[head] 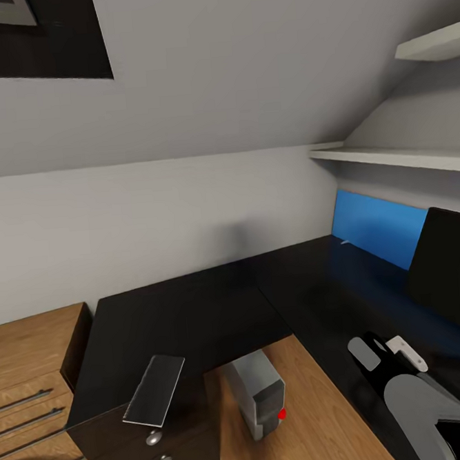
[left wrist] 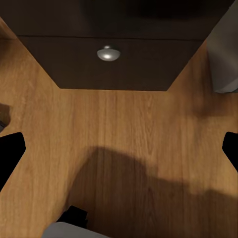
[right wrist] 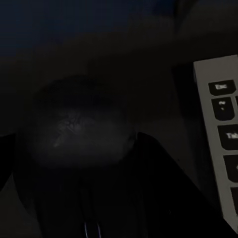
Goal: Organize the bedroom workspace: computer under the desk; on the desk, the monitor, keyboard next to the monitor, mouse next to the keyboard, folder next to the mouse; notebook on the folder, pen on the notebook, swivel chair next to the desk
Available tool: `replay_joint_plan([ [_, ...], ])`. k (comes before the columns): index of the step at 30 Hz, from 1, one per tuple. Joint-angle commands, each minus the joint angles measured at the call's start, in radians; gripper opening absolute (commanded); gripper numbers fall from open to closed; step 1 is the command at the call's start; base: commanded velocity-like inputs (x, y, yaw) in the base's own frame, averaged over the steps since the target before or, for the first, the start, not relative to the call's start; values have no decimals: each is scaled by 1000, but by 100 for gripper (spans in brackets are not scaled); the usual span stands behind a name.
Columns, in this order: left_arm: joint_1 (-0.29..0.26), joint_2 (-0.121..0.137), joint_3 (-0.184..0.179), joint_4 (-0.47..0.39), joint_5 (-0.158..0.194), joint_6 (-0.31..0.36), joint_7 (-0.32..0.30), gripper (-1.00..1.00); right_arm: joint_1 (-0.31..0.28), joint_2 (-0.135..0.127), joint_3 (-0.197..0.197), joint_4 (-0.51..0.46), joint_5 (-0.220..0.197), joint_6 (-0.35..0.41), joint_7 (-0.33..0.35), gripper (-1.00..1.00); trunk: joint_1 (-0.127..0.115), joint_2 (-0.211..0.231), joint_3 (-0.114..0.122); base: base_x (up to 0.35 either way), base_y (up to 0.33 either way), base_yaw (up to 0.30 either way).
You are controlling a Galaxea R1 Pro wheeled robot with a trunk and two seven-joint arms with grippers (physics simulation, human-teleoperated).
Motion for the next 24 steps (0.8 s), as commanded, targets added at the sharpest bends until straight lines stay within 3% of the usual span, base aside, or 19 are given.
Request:
replay_joint_plan([
  [1,0,1,-4,-2,7,-1,6,100,0,-1,1,-1,-13,-9,0,-100,4,-8,-4,0,0,0],
  [10,0,1,-1,-2,7,-2,8,100,0,-1,1,-5,-13,-9,-2,-100,39,-71,-32,0,0,0],
  [19,0,1,1,-2,7,-3,8,100,0,-1,1,-6,-13,-9,-3,-100,39,-71,-32,0,0,0],
  [24,0,1,1,-2,7,-3,8,100,0,-1,1,-6,-13,-9,-4,-100,39,-71,-32,0,0,-153],
])
